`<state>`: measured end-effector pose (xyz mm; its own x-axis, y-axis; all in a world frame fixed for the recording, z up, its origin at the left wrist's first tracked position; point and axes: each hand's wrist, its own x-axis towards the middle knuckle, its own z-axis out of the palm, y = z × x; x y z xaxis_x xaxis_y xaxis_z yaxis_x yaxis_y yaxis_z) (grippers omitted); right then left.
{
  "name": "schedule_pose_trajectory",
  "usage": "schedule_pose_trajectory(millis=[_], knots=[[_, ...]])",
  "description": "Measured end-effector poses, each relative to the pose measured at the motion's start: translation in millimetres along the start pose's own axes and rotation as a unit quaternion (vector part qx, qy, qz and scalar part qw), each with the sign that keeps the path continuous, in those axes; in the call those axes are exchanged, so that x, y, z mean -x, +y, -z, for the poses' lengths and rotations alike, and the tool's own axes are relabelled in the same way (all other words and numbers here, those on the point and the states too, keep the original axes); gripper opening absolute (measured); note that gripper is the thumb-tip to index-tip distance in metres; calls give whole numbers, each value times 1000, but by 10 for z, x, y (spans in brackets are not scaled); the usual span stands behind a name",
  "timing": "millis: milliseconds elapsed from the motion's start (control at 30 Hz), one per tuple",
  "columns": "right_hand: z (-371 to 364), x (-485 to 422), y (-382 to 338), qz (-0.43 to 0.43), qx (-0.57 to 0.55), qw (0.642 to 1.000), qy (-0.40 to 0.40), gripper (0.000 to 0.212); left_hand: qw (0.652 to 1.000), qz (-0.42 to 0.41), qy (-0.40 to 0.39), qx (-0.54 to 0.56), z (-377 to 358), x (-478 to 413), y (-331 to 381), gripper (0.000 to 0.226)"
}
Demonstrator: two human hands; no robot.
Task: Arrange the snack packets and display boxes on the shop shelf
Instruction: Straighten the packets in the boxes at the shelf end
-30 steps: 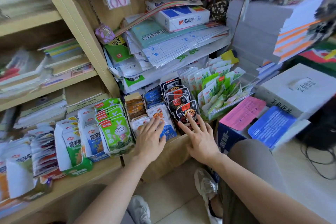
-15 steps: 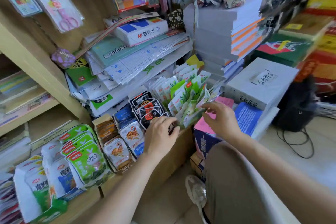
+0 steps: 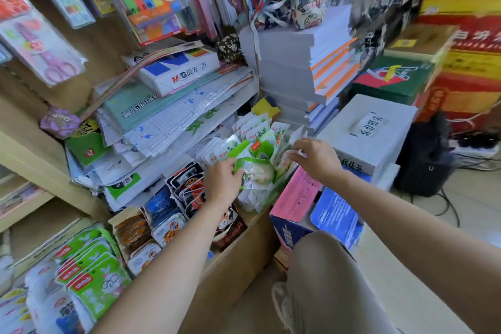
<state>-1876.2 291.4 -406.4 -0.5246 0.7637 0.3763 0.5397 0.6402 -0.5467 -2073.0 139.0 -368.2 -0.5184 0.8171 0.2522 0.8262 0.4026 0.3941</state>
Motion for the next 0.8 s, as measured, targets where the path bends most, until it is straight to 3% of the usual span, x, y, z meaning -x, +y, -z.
schedule_pose_trajectory(millis=[200,333,400,600,800], knots=[[97,49,-68,1,-9,996,-83,20,1000,-2,-8,-10,22,176,93,21],[252,241,-92,12,-5,984,-175,74,994,-3,-73,83,-50,428,147,32],[340,340,-132,11,-3,982,-186,84,991,3,-95,92,-87,565,137,38],[514,569,-288,-2,17,984,-178,64,995,-9,-73,67,-84,774,82,36],[452,603,-397,-12,0,989,-146,71,991,11,-7,136,-171,702,111,23]])
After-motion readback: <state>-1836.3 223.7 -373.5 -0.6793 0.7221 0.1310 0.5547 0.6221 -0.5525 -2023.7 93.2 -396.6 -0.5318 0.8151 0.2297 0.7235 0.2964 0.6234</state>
